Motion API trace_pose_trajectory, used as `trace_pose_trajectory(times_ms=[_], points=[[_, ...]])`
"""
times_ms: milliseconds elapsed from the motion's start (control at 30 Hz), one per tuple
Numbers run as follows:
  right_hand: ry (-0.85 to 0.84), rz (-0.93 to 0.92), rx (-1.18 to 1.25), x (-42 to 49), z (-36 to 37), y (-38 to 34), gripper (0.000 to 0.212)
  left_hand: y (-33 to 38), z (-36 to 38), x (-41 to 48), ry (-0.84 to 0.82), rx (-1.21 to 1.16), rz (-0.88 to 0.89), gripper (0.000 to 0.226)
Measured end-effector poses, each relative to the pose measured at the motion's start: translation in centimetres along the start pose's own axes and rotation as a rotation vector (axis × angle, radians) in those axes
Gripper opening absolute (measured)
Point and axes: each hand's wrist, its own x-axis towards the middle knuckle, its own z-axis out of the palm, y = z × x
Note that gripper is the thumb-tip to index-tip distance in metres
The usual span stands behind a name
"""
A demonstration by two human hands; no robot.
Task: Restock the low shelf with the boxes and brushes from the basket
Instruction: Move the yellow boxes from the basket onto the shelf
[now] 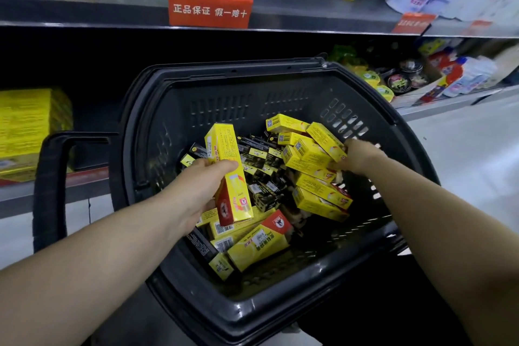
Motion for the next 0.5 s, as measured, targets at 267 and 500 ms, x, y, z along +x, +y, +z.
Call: trace_pose_trajectory(times_ms=[267, 500], points=[[0.094, 0.023, -0.241, -0.1, 2.5, -1.5, 0.055, 0.0, 0.1, -0.1, -0.026, -0.023, 0.003, 0.032], [0.007, 0.134, 0.332, -2.1, 0.8, -3.1, 0.059, -0.3, 0.0, 0.5, -0.001, -0.037, -0.008, 0.023]])
